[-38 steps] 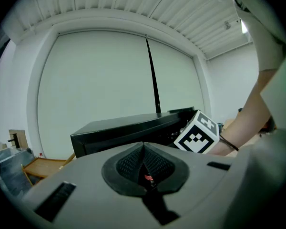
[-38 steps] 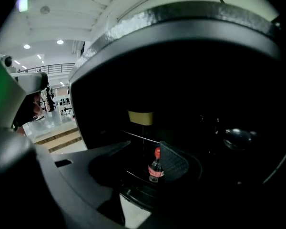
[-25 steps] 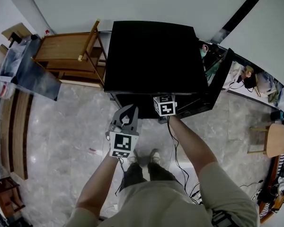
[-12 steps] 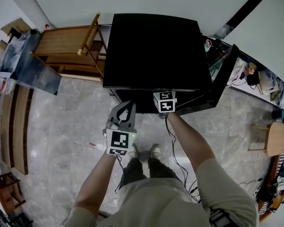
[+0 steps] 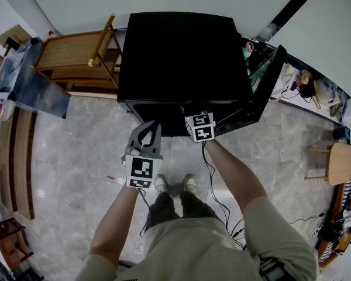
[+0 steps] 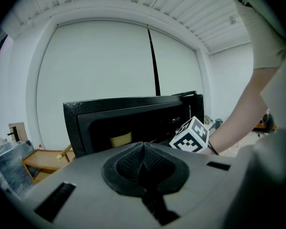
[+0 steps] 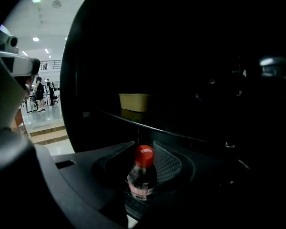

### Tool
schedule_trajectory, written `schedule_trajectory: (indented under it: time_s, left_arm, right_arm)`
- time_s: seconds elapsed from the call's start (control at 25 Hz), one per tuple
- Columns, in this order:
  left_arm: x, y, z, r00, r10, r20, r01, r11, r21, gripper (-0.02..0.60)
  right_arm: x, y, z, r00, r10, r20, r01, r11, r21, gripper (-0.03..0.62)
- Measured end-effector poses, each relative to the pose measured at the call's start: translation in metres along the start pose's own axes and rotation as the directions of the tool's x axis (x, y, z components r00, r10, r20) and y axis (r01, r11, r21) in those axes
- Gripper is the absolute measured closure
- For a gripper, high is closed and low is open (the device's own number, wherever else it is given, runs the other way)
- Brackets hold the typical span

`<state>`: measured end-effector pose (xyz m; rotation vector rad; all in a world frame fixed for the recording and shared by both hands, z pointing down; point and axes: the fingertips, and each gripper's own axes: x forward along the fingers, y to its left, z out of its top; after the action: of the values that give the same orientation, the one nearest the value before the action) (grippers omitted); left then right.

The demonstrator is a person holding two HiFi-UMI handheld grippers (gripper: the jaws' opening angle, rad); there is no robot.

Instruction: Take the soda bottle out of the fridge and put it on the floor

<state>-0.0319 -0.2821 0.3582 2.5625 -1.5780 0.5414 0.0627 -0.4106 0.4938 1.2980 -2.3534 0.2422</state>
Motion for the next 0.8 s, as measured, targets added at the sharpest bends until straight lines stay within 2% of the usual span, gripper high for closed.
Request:
schedule_trajectory:
  time_s: [0.24,0.8]
  left_arm:
    - [-0.008,-0.01,0.008,1.0,-0.01,0.007,0.01,1.0,0.016,0.575]
    - [-0.045,-0.047,0.024,0.999,-0.051,0.011,0.05,0.997,0.063,0.575]
  right_arm:
    - [-0.04,0.017,0.009,0.998,0.062,0.009,-0.061,0.996,-0.068,0.497]
    - [-0.167,0.04,0.04,0.99,0.136,0.033,-0.134,0.989,-0.067,0.497]
